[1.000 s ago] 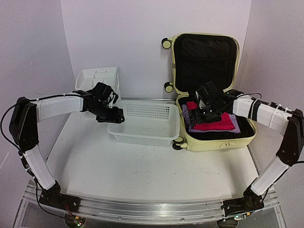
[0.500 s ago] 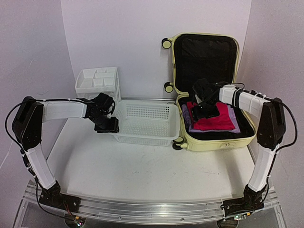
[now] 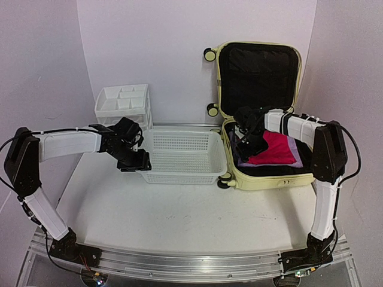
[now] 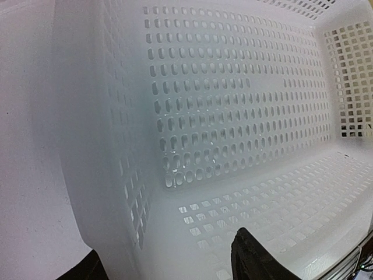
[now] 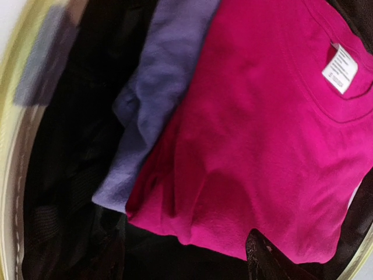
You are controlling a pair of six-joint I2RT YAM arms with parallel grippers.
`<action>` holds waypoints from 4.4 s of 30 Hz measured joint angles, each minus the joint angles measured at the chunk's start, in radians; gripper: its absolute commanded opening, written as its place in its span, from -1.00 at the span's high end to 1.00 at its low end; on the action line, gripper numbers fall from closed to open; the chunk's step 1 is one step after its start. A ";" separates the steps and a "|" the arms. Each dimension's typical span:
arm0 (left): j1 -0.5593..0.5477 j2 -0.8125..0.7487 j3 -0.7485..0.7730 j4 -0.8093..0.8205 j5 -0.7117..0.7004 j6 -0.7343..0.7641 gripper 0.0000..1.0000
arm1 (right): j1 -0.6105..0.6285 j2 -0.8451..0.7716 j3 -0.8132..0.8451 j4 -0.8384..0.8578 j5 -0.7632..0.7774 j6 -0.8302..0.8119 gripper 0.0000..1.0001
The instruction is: Open, take out, and arrange the luggage
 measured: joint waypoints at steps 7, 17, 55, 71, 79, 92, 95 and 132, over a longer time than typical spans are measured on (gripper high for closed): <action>-0.004 -0.077 0.003 -0.015 0.034 0.033 -0.32 | 0.011 0.011 0.000 -0.003 0.020 -0.097 -0.41; -0.004 -0.138 0.008 -0.017 0.042 0.058 -0.40 | 0.012 0.042 0.000 0.004 0.030 -0.133 -0.14; -0.001 -0.210 0.026 -0.164 -0.113 0.104 -0.55 | -0.088 -0.095 -0.054 0.100 -0.186 -0.084 1.00; -0.060 0.198 0.392 0.258 0.486 -0.584 -0.75 | -0.127 -0.165 -0.142 0.173 -0.278 -0.047 1.00; -0.182 0.588 0.832 0.352 0.521 -0.901 -0.76 | -0.139 -0.210 -0.195 0.226 -0.312 -0.047 1.00; -0.273 0.935 1.226 0.354 0.370 -1.203 -0.59 | -0.142 -0.249 -0.257 0.280 -0.347 -0.057 1.00; -0.280 0.947 1.250 0.354 0.338 -1.221 -0.59 | -0.143 -0.264 -0.267 0.285 -0.355 -0.060 1.00; -0.293 0.822 1.084 0.381 0.355 -0.626 -0.39 | -0.155 -0.290 -0.290 0.315 -0.398 -0.019 1.00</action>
